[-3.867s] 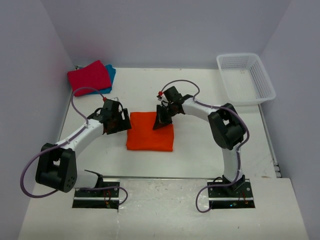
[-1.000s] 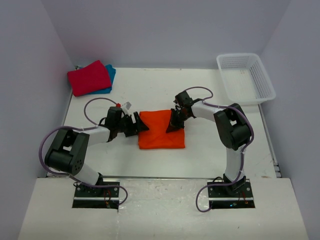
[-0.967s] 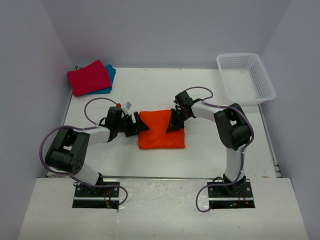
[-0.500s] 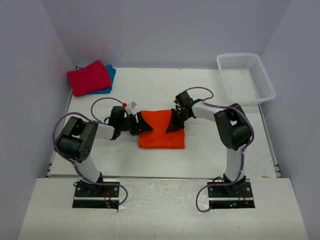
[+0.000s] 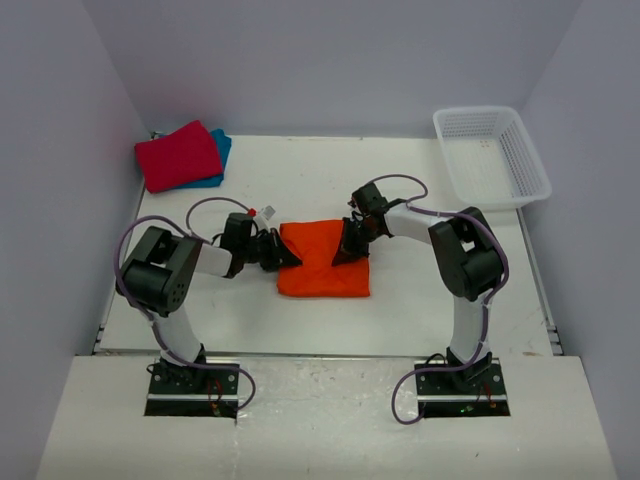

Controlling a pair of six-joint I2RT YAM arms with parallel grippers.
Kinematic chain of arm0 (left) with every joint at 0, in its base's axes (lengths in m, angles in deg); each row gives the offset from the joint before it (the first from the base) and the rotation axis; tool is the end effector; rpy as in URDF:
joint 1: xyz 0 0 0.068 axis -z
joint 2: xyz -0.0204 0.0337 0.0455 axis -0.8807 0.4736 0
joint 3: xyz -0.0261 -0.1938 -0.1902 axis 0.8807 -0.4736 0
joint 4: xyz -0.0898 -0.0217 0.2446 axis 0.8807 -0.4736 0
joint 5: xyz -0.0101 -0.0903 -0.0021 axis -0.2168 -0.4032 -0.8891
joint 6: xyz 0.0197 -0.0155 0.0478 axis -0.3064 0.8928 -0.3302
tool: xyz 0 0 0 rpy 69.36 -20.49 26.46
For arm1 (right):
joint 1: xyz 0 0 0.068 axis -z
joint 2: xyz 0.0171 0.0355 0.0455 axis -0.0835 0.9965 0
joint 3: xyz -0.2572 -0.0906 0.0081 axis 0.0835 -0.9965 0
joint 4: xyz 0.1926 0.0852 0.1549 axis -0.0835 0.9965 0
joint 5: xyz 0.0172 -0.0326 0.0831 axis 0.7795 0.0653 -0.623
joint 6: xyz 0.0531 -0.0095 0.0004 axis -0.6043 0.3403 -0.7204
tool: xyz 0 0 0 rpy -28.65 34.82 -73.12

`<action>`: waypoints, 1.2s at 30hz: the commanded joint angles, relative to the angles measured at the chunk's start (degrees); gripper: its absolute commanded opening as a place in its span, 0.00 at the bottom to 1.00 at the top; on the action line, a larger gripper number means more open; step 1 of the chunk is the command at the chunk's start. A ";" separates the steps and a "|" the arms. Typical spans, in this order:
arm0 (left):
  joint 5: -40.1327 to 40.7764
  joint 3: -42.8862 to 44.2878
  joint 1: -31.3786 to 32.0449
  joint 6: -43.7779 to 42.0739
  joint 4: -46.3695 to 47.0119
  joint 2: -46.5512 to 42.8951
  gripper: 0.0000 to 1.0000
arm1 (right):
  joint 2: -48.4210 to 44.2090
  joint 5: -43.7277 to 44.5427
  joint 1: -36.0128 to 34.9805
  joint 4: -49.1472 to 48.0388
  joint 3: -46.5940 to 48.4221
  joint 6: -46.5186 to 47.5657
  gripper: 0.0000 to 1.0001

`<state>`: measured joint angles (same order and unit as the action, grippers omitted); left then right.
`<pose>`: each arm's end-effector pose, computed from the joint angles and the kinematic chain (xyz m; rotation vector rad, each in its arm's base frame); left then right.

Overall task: Fold and stack the t-shirts
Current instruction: Put the neatly folded tshirt into the corner of the board with the left arm

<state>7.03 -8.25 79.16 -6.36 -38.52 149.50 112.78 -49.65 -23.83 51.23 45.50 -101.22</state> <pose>0.2848 -0.1117 0.0966 -0.1852 2.4812 -1.2374 0.3352 0.2012 0.1324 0.1651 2.9369 0.9131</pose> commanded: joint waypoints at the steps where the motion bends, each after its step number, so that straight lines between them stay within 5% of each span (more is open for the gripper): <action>1: 10.80 -2.02 0.94 -6.81 -16.46 4.45 0.00 | -0.72 3.25 -0.03 0.62 -1.96 0.94 0.00; 12: 27.65 6.76 1.03 -14.64 -29.91 -5.04 0.00 | -6.43 6.66 -2.05 3.34 1.45 6.82 0.00; 16: 31.71 13.53 1.11 -16.48 -34.92 -5.04 0.00 | -11.95 16.68 -6.25 11.75 7.42 10.42 0.18; 19: 32.95 17.04 1.11 -18.15 -36.07 -4.52 0.00 | -15.48 25.02 -9.16 16.42 9.11 11.57 0.23; 28: 42.09 30.14 1.11 -23.69 -42.30 -0.48 0.00 | -35.69 27.33 -16.10 15.48 -1.34 10.35 0.36; 32: 45.16 37.26 1.03 -25.62 -44.51 1.54 0.00 | -40.88 29.44 -17.17 14.16 -7.74 8.24 0.29; 33: 45.78 38.75 1.03 -26.06 -44.86 1.98 0.00 | -41.58 29.18 -17.17 13.63 -8.98 8.06 0.24; 34: 46.30 41.55 1.03 -26.85 -45.47 3.12 0.00 | -42.55 28.83 -17.34 12.67 -10.04 8.06 0.08; 36: 47.10 45.77 0.94 -27.47 -46.53 4.35 0.00 | -43.00 28.13 -17.35 11.96 -12.68 7.97 0.00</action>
<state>50.17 30.87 80.56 -30.45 -83.37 152.84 70.73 -22.92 -40.97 64.61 35.31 -92.32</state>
